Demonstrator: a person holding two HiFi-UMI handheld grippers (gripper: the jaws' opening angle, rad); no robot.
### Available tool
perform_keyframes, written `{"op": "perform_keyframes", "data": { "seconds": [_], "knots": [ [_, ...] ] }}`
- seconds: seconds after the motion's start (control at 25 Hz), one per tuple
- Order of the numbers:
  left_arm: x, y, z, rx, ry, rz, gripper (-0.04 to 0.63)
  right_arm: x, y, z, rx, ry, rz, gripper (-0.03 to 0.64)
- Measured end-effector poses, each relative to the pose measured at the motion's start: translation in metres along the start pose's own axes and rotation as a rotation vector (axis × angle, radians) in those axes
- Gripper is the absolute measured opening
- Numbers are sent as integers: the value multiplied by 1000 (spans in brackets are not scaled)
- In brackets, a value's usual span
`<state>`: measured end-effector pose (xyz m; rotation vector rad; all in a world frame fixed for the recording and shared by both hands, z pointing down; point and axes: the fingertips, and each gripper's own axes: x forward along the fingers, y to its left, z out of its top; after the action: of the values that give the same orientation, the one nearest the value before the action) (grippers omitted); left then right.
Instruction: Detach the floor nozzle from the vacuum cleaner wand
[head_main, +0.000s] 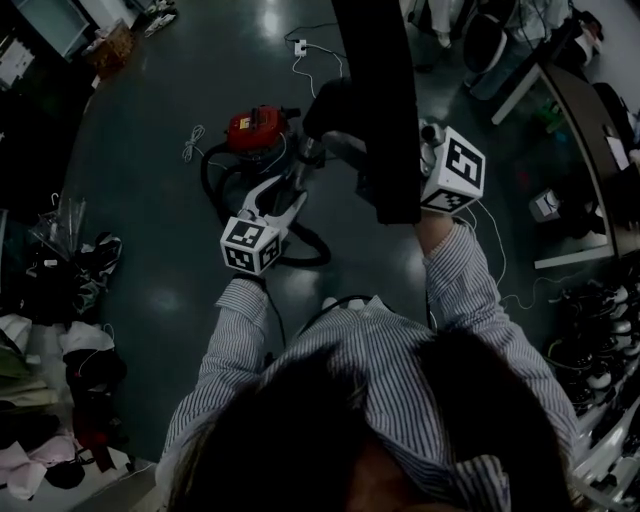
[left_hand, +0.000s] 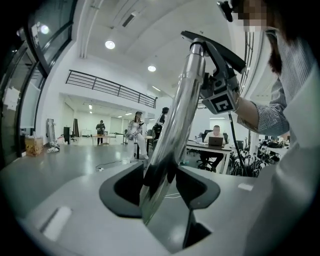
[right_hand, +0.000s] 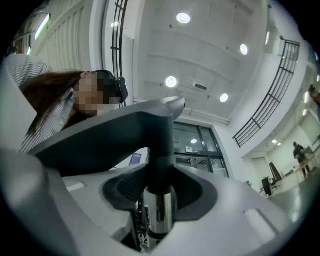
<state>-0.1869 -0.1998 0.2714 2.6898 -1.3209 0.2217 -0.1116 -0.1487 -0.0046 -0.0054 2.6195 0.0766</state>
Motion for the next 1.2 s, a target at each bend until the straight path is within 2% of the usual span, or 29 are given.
{"op": "perform_keyframes", "data": {
  "seconds": [0.32, 0.56, 0.84, 1.2],
  "knots": [
    [2, 8, -14, 54, 106, 83, 198, 9, 9, -15, -90, 108, -22, 161],
    [4, 8, -16, 26, 67, 128, 196, 3, 8, -14, -190, 148, -128, 161],
    [9, -3, -16, 38, 39, 104, 196, -17, -6, -6, -237, 188, -233, 161],
    [17, -16, -16, 67, 38, 67, 196, -33, -10, -1, -211, 217, -251, 161]
  ]
}}
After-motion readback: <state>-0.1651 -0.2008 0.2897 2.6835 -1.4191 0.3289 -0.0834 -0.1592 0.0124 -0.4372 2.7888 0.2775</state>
